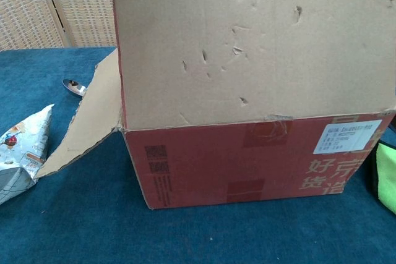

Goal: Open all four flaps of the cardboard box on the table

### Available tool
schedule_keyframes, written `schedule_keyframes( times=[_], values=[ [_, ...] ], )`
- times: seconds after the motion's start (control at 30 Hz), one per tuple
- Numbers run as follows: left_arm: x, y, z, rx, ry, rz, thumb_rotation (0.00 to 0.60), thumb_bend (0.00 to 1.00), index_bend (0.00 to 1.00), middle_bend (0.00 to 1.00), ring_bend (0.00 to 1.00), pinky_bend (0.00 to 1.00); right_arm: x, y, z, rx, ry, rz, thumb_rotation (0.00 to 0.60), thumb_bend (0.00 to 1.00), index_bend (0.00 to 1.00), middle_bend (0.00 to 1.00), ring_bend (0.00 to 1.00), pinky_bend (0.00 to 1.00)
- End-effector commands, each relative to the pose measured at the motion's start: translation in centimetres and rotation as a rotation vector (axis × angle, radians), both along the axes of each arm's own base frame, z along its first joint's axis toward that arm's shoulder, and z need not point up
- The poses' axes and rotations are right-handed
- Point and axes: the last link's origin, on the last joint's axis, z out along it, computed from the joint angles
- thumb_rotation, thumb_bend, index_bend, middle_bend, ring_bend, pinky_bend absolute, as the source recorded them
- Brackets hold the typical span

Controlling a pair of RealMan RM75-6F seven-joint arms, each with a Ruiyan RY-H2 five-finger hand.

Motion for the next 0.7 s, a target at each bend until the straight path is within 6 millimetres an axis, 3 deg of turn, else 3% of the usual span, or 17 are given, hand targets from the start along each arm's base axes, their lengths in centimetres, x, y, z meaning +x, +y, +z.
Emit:
schedule_keyframes(
  times=[0.03, 0.7],
  values=[
    [-0.1, -1.0, 0.1, -0.066, -0.015, 0.003, 0.084, 0.1, 0.33, 0.0, 0.0, 0.0, 0.0, -0.1, -0.1, 0.001, 0.001, -0.001, 0.6, 0.5, 0.18, 0.14, 0.0, 0.06],
    [-0.7, -4.3, 0.3, -0.292, -0.02, -0.1, 0.074, 0.09, 0.33, 0.0, 0.0, 0.0, 0.1, -0.1, -0.1, -0.001, 0.004, -0.005, 0.6, 0.5, 0.18, 0.14, 0.0, 0.06]
  ],
)
